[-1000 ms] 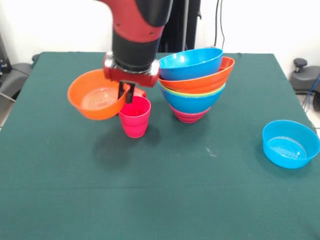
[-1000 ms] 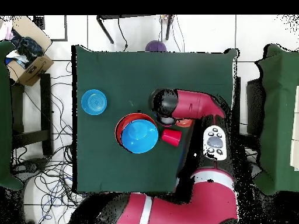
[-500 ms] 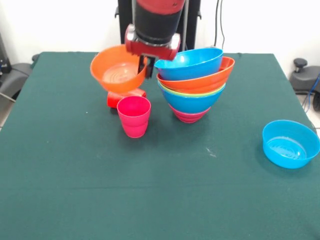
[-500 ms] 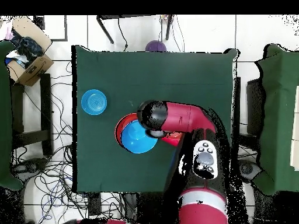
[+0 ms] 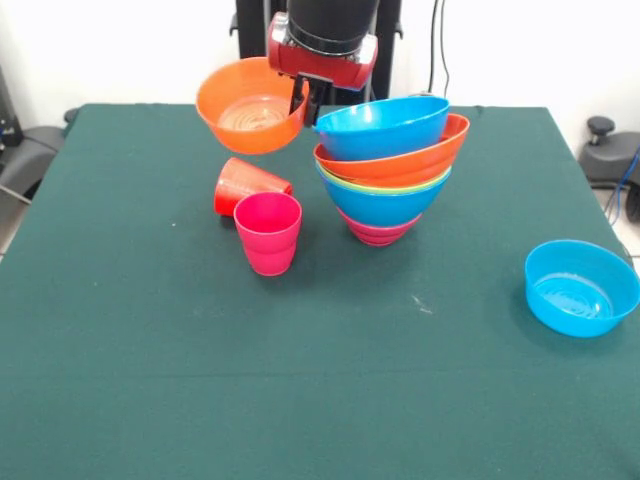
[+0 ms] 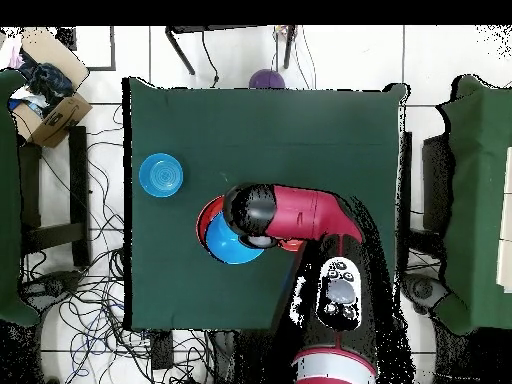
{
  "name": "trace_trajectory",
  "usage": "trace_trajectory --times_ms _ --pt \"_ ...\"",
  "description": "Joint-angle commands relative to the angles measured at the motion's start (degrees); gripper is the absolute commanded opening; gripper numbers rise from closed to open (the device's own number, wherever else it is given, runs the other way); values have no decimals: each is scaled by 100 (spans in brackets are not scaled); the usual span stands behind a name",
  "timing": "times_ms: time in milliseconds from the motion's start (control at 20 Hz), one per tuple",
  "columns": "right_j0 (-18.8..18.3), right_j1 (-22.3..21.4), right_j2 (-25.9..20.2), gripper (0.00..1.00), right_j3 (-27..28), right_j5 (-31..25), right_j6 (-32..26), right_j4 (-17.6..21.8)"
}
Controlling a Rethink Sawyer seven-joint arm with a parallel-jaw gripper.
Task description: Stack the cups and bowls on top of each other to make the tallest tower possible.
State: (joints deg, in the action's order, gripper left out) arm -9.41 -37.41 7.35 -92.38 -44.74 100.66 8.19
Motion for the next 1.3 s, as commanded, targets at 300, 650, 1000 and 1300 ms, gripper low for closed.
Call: trace_trajectory --times_ms 300,650,1000,1300 --pt "88 170 -218 0 223 -93 874 -142" --pt "285 16 -163 0 390 -589 984 -231" --pt "336 -141 -96 0 487 -949 850 -338" --pt "431 -178 -22 0 688 -1284 861 -390"
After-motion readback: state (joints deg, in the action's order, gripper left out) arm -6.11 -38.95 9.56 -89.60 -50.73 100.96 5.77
